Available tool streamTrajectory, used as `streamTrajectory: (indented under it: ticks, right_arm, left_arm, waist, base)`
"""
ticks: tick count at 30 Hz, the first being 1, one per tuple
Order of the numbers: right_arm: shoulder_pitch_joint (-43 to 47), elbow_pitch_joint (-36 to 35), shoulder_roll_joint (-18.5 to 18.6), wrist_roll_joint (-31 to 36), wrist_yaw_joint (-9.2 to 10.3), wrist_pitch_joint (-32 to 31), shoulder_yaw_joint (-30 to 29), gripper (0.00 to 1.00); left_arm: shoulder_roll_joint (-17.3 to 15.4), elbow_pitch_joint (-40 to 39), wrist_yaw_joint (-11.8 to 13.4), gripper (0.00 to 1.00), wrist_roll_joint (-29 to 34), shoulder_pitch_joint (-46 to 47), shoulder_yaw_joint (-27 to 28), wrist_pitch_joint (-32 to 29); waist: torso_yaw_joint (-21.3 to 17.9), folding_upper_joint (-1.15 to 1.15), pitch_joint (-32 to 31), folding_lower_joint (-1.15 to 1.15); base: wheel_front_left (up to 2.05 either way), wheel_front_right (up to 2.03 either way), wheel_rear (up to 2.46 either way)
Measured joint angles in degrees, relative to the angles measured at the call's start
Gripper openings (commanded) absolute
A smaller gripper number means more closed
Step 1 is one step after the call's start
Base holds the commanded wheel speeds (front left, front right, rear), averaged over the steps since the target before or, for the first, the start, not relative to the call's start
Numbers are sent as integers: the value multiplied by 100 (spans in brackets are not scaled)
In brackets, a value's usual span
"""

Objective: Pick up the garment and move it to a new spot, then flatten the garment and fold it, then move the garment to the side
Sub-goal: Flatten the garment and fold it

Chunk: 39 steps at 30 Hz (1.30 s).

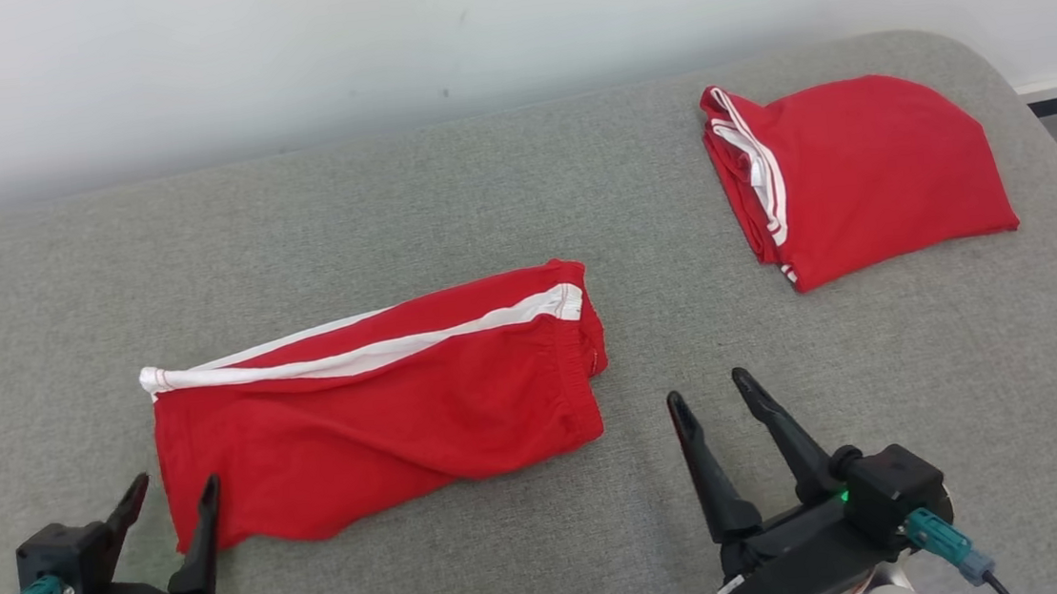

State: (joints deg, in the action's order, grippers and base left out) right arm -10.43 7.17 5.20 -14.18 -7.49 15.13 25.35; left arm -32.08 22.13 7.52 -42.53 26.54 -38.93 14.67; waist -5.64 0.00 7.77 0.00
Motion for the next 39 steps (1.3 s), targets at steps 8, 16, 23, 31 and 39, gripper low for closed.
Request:
streamTrajectory:
  ticks: [8,16,23,31,39]
  right_arm:
    - [45,-5,67,62,0,0,-363,100]
    - [113,-25,48,156,0,0,-693,100]
    - [243,-19,14,200,0,0,-917,100]
    - [458,26,-23,216,0,0,-1077,100]
    - [514,73,-55,294,0,-59,-1154,100]
  left_arm:
    - [220,-1095,656,100,821,-649,1058,26]
    - [561,-1861,850,100,1462,-1528,1979,26]
    - [904,-2286,917,100,1885,-2218,2594,26]
    - [1154,-2426,918,100,2307,-2721,2854,26]
    - [1396,-2548,711,100,2453,-2910,3144,26]
  waist:
    - [197,0,-69,0]
    - [343,0,-188,0]
    - [412,0,-376,0]
    - [502,0,-589,-1]
    - [559,0,-693,0]
  base:
    - [0,0,0]
    - [0,0,0]
    - [0,0,0]
    - [0,0,0]
    - [0,0,0]
